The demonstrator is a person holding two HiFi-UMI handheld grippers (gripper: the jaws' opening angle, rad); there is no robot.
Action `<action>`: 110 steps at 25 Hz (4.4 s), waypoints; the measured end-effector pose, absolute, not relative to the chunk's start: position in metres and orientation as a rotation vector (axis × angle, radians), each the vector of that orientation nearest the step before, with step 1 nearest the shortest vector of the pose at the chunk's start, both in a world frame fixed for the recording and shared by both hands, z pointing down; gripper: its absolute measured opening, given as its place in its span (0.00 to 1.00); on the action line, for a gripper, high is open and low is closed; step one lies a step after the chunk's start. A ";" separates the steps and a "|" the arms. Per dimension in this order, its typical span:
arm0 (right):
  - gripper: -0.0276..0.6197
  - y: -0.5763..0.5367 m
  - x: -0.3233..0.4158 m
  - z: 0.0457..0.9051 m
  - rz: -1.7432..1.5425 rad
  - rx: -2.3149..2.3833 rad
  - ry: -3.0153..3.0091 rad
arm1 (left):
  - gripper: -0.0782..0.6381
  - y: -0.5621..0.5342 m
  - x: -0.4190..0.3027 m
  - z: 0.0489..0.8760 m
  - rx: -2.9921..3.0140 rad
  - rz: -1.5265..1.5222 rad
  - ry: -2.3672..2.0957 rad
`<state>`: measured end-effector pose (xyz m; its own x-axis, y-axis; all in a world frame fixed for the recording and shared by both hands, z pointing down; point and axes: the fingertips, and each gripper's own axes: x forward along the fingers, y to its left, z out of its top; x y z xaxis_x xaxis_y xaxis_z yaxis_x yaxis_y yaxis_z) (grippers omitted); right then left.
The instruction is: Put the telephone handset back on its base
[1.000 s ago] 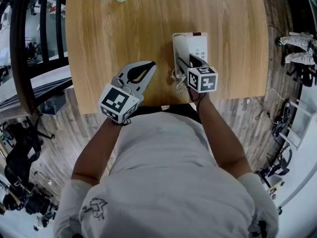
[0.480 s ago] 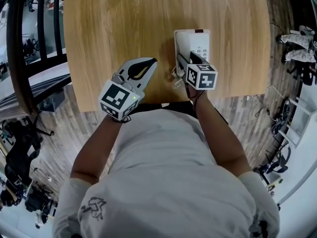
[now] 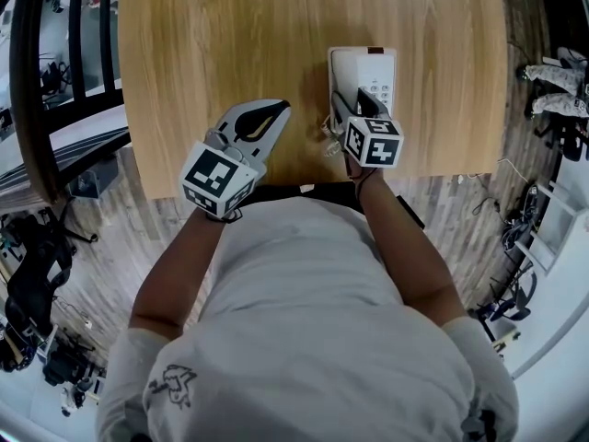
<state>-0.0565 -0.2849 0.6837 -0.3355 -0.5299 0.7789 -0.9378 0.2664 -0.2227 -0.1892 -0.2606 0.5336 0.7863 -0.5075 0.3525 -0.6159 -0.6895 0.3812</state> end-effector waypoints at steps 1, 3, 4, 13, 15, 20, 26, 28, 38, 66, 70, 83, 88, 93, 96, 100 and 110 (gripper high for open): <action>0.39 -0.285 -0.056 0.684 0.926 1.322 -1.973 | 0.12 -0.260 -0.188 0.533 2.489 0.301 -0.841; 0.39 -0.285 -0.055 0.684 0.937 1.323 -1.979 | 0.12 -0.258 -0.187 0.533 2.488 0.299 -0.842; 0.39 -0.285 -0.056 0.685 0.947 1.322 -1.984 | 0.12 -0.257 -0.187 0.533 2.489 0.299 -0.842; 0.45 -0.293 -0.052 0.662 0.941 1.314 -2.051 | 0.12 -0.252 -0.186 0.525 2.500 0.293 -0.859; 0.45 -0.295 -0.048 0.649 0.923 1.326 -2.070 | 0.12 -0.253 -0.185 0.519 2.512 0.287 -0.865; 0.45 -0.293 -0.045 0.614 0.863 1.331 -2.135 | 0.12 -0.251 -0.187 0.502 2.543 0.271 -0.889; 0.42 -0.285 -0.044 0.555 0.786 1.323 -2.242 | 0.12 -0.247 -0.185 0.467 2.602 0.241 -0.906; 0.40 -0.282 -0.046 0.535 0.738 1.314 -2.281 | 0.12 -0.246 -0.184 0.453 2.628 0.227 -0.911; 0.26 -0.254 -0.054 0.442 0.541 1.285 -2.461 | 0.12 -0.238 -0.184 0.388 2.721 0.125 -0.961; 0.05 -0.148 0.104 0.343 0.173 0.996 -2.844 | 0.12 -0.132 -0.044 0.323 2.692 0.141 -1.352; 0.05 -0.128 0.113 0.343 0.182 0.944 -2.876 | 0.12 -0.097 -0.027 0.324 2.665 0.163 -1.378; 0.05 -0.057 0.101 0.330 0.123 0.913 -2.865 | 0.12 -0.018 -0.039 0.308 2.700 0.151 -1.363; 0.05 -0.026 0.077 0.329 0.140 0.951 -2.847 | 0.12 0.010 -0.069 0.306 2.711 0.109 -1.355; 0.05 0.006 0.047 0.323 0.136 0.960 -2.853 | 0.12 0.041 -0.098 0.304 2.719 0.082 -1.339; 0.05 0.026 0.034 0.320 0.123 0.968 -2.852 | 0.12 0.060 -0.111 0.301 2.729 0.074 -1.328; 0.05 0.050 0.013 0.322 0.112 0.987 -2.845 | 0.12 0.083 -0.137 0.302 2.733 0.062 -1.320; 0.05 0.097 -0.013 0.327 0.092 1.056 -2.829 | 0.12 0.123 -0.174 0.306 2.748 0.037 -1.285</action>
<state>-0.0127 0.0973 0.3270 -0.7493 -0.6485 0.1343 -0.6558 0.7548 -0.0146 -0.1736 0.1233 0.3061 0.6421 -0.7636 0.0680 -0.7663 -0.6365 0.0875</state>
